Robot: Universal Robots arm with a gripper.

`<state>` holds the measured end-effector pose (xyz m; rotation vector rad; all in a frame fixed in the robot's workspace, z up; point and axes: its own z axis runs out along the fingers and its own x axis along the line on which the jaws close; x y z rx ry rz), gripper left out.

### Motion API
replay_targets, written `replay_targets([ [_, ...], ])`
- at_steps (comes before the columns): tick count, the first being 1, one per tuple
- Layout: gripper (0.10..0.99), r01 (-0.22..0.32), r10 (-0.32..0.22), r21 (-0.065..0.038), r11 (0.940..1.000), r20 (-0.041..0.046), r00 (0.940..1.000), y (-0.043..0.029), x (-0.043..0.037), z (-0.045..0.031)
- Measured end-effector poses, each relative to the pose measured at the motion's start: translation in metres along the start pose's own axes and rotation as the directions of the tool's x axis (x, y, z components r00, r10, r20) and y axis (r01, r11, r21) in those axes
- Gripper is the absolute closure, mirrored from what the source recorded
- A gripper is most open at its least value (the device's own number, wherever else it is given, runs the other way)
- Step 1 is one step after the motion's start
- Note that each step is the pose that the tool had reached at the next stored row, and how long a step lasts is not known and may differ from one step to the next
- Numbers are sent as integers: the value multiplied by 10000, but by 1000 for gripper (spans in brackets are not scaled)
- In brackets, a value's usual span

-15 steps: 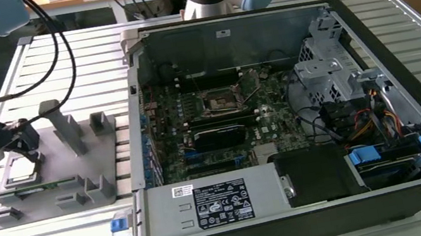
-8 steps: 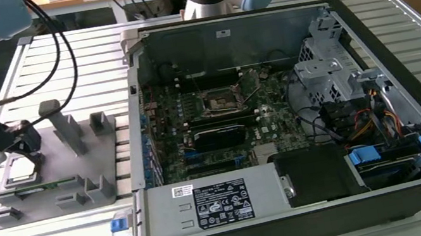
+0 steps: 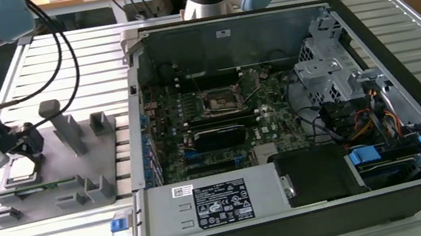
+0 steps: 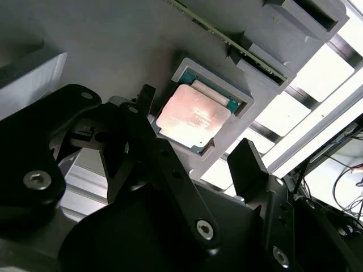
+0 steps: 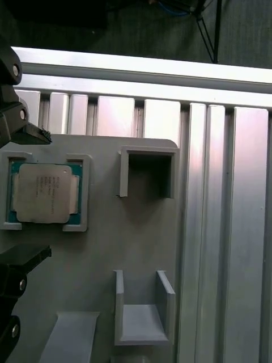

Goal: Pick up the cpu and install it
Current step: 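Pick up the cpu and move it towards the insertion slot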

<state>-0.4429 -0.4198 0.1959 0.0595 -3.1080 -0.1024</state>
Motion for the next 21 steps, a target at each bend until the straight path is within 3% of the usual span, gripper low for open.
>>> replay_targets([
  [10, 310, -57, 57, -1, 10000, 4, 10000, -2, -3, 93],
  [11, 380, -60, 60, -1, 10000, 3, 10000, -2, -3, 99],
  [16, 392, -63, 63, -1, 10000, 4, 10000, -2, -3, 117],
  [17, 467, -63, 63, -1, 10000, 3, 10000, -3, -3, 118],
  [21, 467, -54, 54, -1, 10000, 4, 10000, -3, -3, 120],
])
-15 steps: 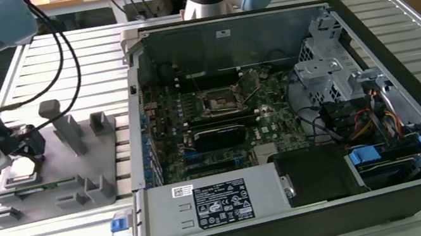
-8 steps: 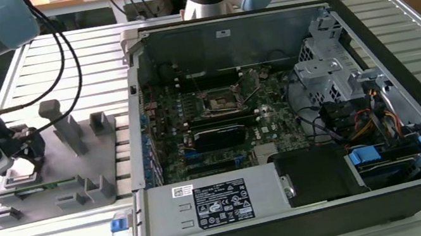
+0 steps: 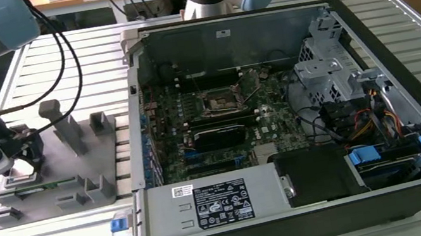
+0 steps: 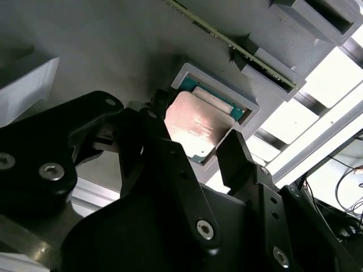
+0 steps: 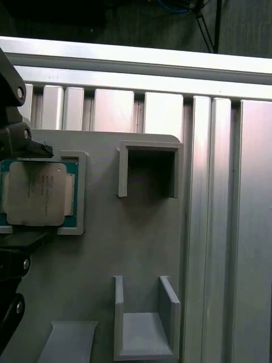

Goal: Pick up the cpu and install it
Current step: 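Pick up the cpu and move it towards the insertion slot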

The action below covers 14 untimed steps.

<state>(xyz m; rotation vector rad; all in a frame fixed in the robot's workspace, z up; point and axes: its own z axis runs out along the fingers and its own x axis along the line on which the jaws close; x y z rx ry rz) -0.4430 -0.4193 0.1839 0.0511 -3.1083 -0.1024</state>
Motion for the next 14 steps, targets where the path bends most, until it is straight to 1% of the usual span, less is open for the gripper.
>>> replay_targets([
  [8, 467, 112, -112, 3, 9999, -7, 9999, 1, 14, 0],
  [10, 478, 121, -121, 5, 9999, -11, 9999, 0, 15, -1],
  [11, 541, 123, -123, 5, 9999, -10, 9999, 0, 15, -1],
  [14, 549, 124, -124, 2, 9999, -7, 9999, 1, 15, -11],
])
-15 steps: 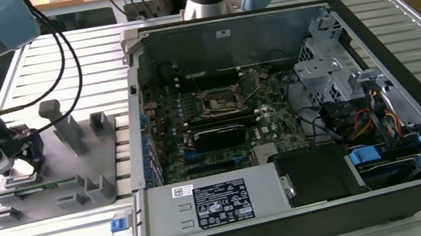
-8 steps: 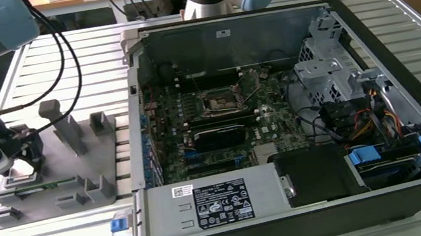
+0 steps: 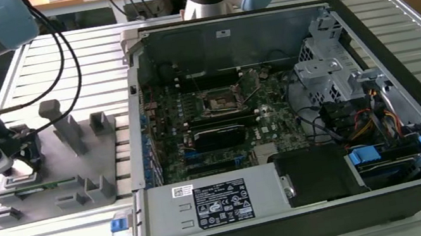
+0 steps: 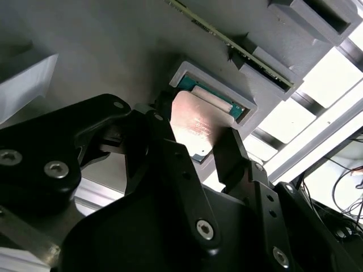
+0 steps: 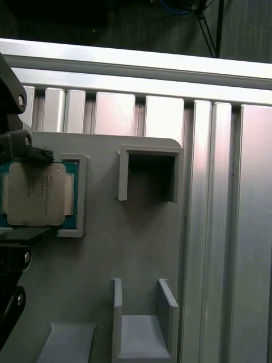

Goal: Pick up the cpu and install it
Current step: 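Pick up the cpu and move it towards the insertion slot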

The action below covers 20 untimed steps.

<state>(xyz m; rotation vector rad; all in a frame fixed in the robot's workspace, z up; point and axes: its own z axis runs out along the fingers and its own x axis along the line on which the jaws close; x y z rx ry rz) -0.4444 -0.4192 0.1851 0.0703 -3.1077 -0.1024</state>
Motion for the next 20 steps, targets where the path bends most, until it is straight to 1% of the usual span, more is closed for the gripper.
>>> replay_targets([
  [7, 549, -1, 1, 2, 10000, -2, 10000, 4, 2, -59],
  [12, 549, 0, 0, 2, 10000, -4, 10000, 11, 5, -159],
  [20, 549, 0, 0, 7, 10000, -5, 10000, 20, 8, -226],
])
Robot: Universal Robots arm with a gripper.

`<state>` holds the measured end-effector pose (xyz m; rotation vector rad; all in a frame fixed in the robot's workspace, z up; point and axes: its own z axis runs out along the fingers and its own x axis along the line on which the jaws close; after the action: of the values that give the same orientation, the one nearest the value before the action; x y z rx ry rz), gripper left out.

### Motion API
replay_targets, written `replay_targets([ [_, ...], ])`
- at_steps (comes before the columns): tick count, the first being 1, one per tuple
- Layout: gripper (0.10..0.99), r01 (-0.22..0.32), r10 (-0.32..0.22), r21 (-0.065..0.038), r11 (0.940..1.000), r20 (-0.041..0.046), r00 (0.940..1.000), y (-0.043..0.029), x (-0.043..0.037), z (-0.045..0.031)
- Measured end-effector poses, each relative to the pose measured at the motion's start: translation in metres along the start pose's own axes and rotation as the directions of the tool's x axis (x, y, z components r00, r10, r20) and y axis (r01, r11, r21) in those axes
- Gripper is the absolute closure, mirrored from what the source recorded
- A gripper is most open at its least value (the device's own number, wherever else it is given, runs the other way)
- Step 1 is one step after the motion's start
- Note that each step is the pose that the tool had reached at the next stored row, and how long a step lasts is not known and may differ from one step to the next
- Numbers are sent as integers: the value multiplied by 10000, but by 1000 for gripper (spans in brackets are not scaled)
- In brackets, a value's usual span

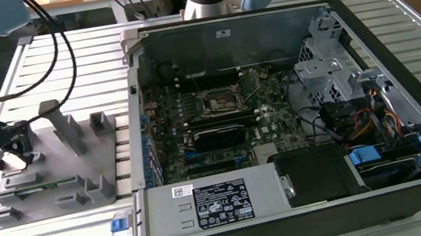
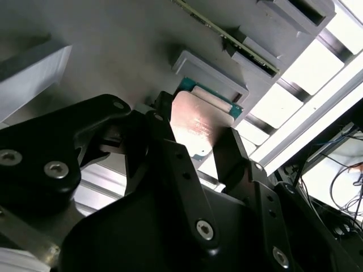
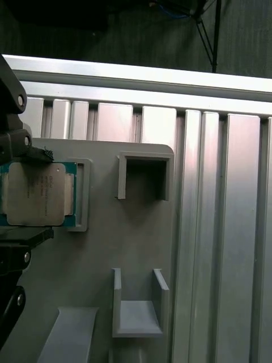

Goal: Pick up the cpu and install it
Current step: 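Pick up the cpu and move it towards the insertion slot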

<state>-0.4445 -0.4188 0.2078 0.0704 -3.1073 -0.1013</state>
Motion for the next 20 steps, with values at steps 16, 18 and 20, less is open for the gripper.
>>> replay_targets([
  [16, 549, 0, 0, 0, 10000, 2, 10000, 22, 4, -127],
  [18, 549, -1, 1, 1, 10000, 1, 10000, 23, 5, -138],
  [20, 549, 0, 0, 0, 10000, 2, 10000, 24, 4, -148],
])
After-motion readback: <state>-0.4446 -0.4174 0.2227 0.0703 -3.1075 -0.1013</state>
